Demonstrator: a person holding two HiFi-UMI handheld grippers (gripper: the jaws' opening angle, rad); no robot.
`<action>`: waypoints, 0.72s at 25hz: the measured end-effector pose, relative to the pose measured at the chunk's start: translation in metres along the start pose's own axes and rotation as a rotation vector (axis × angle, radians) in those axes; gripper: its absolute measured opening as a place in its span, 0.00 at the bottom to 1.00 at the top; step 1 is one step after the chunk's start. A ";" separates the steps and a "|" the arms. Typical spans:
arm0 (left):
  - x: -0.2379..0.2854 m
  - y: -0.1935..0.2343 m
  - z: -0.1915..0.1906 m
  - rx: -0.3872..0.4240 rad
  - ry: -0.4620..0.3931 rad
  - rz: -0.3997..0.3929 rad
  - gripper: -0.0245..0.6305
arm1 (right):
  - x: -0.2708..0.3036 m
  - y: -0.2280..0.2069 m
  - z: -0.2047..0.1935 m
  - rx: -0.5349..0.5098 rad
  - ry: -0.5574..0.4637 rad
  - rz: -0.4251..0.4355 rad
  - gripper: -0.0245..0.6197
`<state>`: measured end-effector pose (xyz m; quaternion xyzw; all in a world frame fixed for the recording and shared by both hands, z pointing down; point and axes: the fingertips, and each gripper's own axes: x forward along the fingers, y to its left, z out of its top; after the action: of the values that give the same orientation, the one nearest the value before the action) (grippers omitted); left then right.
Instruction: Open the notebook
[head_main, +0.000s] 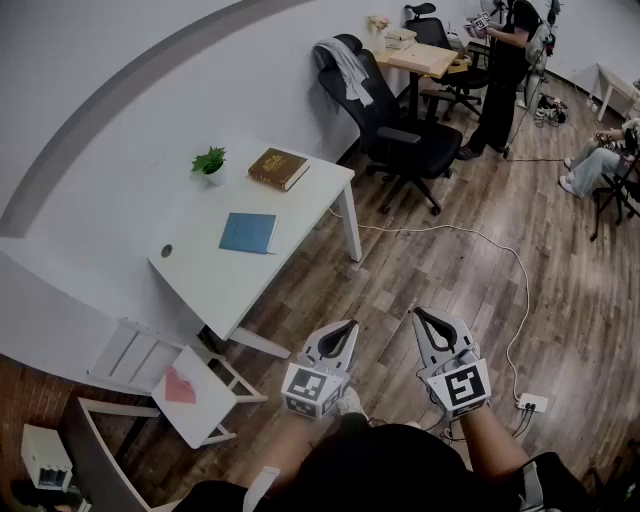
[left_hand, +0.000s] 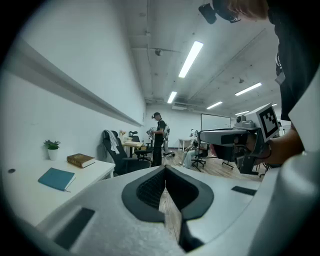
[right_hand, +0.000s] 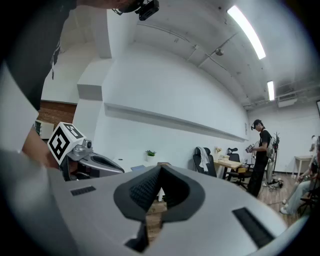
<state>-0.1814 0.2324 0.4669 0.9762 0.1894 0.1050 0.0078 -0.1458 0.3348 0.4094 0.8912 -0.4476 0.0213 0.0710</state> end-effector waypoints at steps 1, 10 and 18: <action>-0.002 -0.004 0.003 0.001 -0.002 0.003 0.05 | -0.004 0.000 0.000 -0.002 -0.003 0.002 0.04; -0.015 -0.018 0.002 0.016 -0.003 0.019 0.05 | -0.016 0.006 0.001 -0.005 -0.014 0.018 0.04; -0.007 0.019 0.006 0.020 -0.006 0.000 0.05 | 0.023 0.004 0.005 0.037 -0.011 -0.014 0.04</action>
<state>-0.1792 0.2126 0.4611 0.9766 0.1904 0.1002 -0.0012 -0.1348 0.3133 0.4073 0.8955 -0.4414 0.0240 0.0521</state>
